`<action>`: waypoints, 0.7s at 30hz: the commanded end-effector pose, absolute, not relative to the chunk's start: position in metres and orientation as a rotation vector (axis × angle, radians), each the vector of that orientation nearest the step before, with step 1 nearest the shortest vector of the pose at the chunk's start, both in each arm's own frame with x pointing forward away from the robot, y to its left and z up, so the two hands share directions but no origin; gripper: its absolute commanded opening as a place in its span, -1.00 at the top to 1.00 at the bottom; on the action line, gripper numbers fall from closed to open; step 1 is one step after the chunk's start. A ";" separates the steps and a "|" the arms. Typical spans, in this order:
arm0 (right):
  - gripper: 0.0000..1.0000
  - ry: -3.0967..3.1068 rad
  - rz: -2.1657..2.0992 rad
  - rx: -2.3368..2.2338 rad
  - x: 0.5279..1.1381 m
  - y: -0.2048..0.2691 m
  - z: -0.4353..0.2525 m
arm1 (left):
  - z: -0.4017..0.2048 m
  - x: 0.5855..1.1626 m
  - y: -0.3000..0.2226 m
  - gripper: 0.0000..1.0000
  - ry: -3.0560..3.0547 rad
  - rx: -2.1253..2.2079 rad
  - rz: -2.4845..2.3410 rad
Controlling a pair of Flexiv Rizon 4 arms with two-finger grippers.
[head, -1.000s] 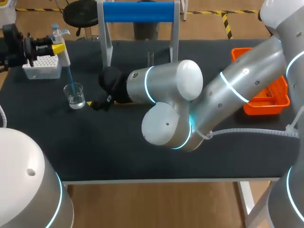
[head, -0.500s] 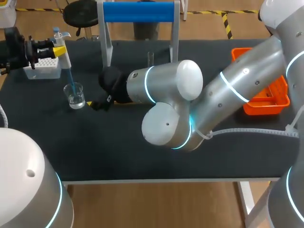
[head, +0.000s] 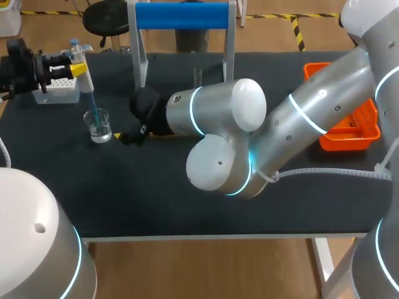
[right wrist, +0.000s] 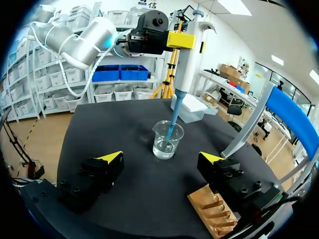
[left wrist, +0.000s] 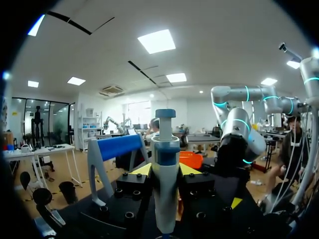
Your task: Invert the test tube, pick up the pipette, mount the tip to pipette, aspirate from beaker and dispense into the tube, eject the tip, return the pipette, and cap with the stopper.
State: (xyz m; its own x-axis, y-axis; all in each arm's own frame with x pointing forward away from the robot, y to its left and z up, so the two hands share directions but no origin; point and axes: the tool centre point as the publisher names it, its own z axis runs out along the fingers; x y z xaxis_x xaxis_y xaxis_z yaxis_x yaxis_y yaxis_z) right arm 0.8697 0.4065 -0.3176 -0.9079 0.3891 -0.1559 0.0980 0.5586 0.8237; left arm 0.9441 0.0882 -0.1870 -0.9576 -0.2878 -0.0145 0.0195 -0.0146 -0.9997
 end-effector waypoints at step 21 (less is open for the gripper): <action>-1.00 2.477 1.282 0.399 0.870 0.407 -0.318 | -0.194 0.947 0.092 1.00 2.035 -0.316 -2.084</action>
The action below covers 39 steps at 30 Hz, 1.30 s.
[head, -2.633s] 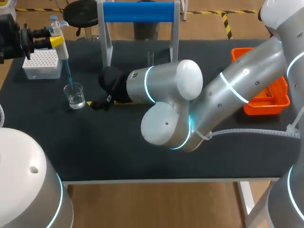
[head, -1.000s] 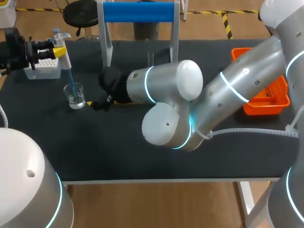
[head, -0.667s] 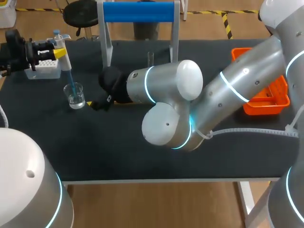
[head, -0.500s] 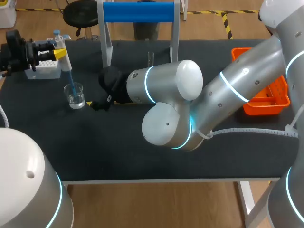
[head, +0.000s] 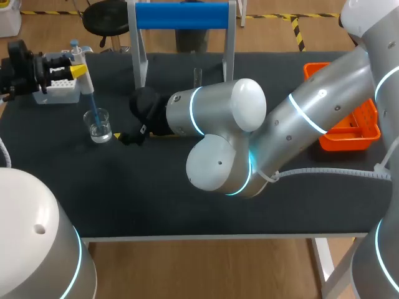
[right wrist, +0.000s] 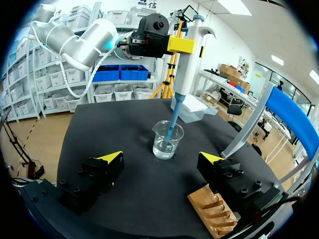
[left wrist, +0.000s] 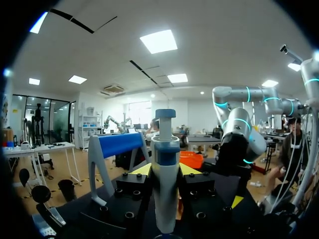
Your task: Invert the test tube, pick up the pipette, mount the tip to pipette, aspirate from beaker and dispense into the tube, eject the tip, return the pipette, and cap with the stopper.
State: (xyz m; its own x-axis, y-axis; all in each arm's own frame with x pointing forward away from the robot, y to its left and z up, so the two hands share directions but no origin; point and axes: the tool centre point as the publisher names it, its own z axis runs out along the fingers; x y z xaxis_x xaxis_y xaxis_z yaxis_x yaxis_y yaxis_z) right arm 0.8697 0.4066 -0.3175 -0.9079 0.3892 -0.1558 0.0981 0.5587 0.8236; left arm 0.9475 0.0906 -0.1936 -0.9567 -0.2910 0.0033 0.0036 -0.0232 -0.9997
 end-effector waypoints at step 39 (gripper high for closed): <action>-1.00 2.477 1.571 0.056 0.865 0.384 -0.202 | -0.194 0.946 0.092 1.00 2.034 -0.317 -2.083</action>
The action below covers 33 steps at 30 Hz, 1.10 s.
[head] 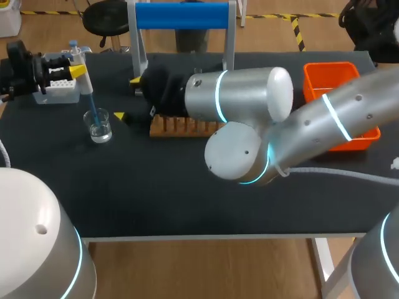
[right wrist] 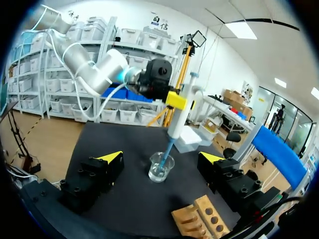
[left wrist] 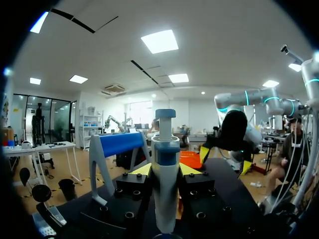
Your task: Invert the test tube, pick up the pipette, mount the tip to pipette, aspirate from beaker and dispense into the tube, eject the tip, return the pipette, and cap with the stopper.
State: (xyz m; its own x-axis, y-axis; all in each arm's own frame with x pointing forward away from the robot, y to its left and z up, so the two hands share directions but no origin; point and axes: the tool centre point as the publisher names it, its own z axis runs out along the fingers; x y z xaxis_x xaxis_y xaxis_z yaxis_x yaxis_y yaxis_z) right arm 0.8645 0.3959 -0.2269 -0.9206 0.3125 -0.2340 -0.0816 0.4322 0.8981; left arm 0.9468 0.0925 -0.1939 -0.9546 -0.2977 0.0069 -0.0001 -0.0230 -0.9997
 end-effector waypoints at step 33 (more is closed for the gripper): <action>0.02 2.349 1.833 0.062 0.917 0.429 -0.116 | -0.194 0.946 0.092 1.00 2.034 -0.317 -2.083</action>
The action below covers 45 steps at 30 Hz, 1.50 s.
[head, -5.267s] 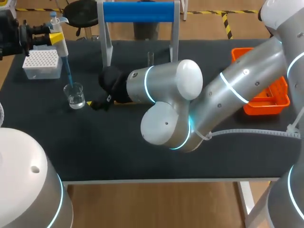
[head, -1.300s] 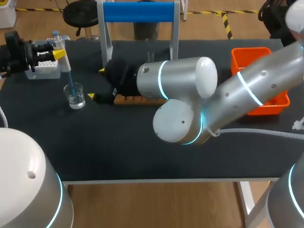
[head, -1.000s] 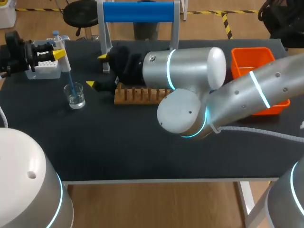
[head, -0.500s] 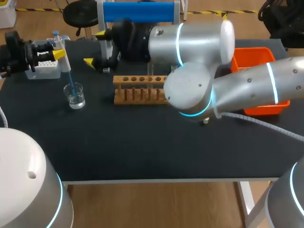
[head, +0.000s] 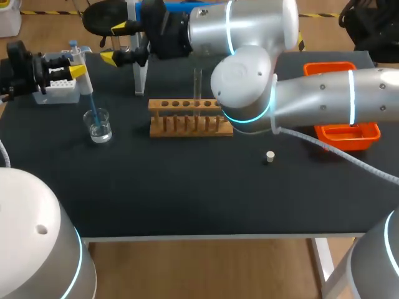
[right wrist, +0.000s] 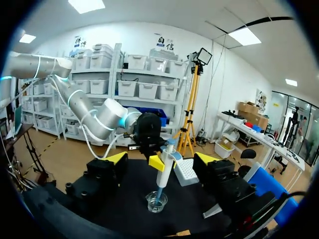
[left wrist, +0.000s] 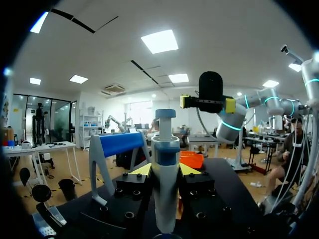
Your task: Invert the test tube, pick up the pipette, mount the tip to pipette, aspirate from beaker and dispense into the tube, eject the tip, return the pipette, and cap with the stopper.
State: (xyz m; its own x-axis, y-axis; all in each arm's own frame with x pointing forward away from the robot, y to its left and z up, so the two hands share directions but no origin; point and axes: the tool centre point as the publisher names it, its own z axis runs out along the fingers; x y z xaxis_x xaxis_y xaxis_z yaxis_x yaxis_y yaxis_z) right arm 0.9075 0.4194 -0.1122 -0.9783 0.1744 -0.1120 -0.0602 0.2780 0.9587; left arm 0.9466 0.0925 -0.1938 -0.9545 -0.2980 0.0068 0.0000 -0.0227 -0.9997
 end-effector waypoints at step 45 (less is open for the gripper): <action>1.00 2.190 2.102 0.072 0.936 0.484 -0.094 | -0.194 0.946 0.092 1.00 2.034 -0.317 -2.083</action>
State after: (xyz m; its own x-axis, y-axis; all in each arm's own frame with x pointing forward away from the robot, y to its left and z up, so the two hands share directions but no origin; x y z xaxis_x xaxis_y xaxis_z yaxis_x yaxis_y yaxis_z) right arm 0.9353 0.4758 -0.0888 -0.9941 0.1013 -0.0399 -0.0302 0.0960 0.9949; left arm 0.9466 0.0924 -0.1938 -0.9545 -0.2981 0.0068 0.0000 -0.0228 -0.9997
